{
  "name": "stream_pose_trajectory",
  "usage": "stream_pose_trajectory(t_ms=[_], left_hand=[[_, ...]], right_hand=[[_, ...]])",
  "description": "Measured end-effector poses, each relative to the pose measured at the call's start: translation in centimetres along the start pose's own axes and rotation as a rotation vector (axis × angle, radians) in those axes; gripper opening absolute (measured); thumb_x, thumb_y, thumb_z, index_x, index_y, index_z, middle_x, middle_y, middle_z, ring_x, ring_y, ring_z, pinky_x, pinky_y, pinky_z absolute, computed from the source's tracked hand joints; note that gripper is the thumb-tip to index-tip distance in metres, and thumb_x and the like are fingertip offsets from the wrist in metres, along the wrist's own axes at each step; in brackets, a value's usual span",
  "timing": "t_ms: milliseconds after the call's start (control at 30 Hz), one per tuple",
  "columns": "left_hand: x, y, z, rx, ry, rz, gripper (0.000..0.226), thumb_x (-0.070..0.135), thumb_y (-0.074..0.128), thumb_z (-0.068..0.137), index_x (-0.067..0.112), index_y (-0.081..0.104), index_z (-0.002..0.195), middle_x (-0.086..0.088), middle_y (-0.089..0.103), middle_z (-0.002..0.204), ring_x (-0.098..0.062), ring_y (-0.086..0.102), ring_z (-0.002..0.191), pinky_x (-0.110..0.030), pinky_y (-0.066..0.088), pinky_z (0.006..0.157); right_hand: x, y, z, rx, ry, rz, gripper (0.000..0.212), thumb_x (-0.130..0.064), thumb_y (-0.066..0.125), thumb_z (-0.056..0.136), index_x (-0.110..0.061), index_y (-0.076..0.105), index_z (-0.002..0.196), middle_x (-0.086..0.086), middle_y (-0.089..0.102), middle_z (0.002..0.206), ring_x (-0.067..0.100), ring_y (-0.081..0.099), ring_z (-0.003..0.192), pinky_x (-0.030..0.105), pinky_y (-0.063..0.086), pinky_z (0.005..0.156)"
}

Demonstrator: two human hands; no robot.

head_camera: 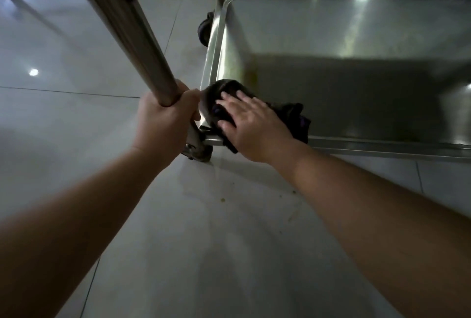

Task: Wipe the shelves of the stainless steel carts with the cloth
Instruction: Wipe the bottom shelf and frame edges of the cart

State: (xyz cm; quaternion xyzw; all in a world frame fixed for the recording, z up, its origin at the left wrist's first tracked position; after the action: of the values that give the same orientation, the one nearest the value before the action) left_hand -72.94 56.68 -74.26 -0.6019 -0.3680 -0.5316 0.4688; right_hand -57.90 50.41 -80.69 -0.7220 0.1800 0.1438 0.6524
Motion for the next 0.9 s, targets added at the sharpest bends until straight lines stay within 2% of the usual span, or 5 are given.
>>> stream_pose_trajectory(t_ms=[200, 367, 667, 800, 900], left_hand=[[-0.3, 0.3, -0.1, 0.021, 0.016, -0.034, 0.022, 0.029, 0.065, 0.076, 0.027, 0.057, 0.056, 0.000, 0.053, 0.056, -0.023, 0.053, 0.060, -0.033, 0.048, 0.060], [0.0, 0.5, -0.2, 0.039, 0.032, -0.075, 0.019, 0.022, 0.061, 0.071, 0.021, 0.051, 0.054, -0.003, 0.049, 0.054, -0.019, 0.047, 0.056, -0.026, 0.043, 0.055], [0.4, 0.6, -0.5, 0.082, 0.026, -0.093, 0.014, 0.021, 0.059, 0.063, 0.021, 0.050, 0.052, -0.003, 0.046, 0.053, -0.018, 0.044, 0.054, -0.024, 0.040, 0.052], [0.1, 0.7, -0.5, 0.064, 0.036, -0.099, 0.015, 0.017, 0.058, 0.066, 0.018, 0.050, 0.053, -0.001, 0.047, 0.053, -0.021, 0.044, 0.055, -0.027, 0.038, 0.054], [-0.1, 0.5, -0.4, 0.078, 0.033, -0.090, 0.015, 0.023, 0.058, 0.065, 0.021, 0.050, 0.052, -0.004, 0.046, 0.054, -0.023, 0.044, 0.056, -0.028, 0.038, 0.055]], right_hand=[[17.4, -8.3, -6.3, 0.330, 0.485, -0.069, 0.061, -0.038, 0.053, 0.105, -0.007, 0.042, 0.156, 0.023, 0.040, 0.162, 0.042, 0.035, 0.150, 0.049, 0.028, 0.123], [24.0, -10.4, -4.8, 0.357, 0.929, -0.005, 0.067, -0.048, 0.031, 0.104, -0.022, 0.023, 0.165, -0.001, 0.013, 0.175, 0.028, 0.009, 0.161, 0.048, 0.005, 0.130], [-1.9, -0.6, 7.6, 0.007, 0.067, -0.041, 0.061, -0.047, 0.035, 0.108, -0.029, 0.023, 0.165, -0.008, 0.014, 0.175, 0.018, 0.008, 0.161, 0.037, 0.002, 0.128], [1.0, -1.2, 3.3, -0.084, -0.165, -0.086, 0.060, -0.047, 0.044, 0.106, -0.032, 0.031, 0.162, -0.010, 0.022, 0.172, 0.015, 0.015, 0.159, 0.035, 0.006, 0.128], [9.9, -5.8, 2.5, 0.086, 0.072, -0.094, 0.058, -0.037, 0.056, 0.104, -0.017, 0.044, 0.157, 0.011, 0.039, 0.165, 0.033, 0.034, 0.153, 0.041, 0.023, 0.125]])
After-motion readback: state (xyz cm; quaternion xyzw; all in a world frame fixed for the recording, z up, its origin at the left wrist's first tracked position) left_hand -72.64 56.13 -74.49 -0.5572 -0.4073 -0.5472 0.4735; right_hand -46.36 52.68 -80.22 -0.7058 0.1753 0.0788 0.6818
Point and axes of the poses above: each hand's wrist, its own z-axis towards the middle knuckle, its own y-axis out of the palm, x = y × z, the point moved 9 cm from there along z, towards the middle knuckle
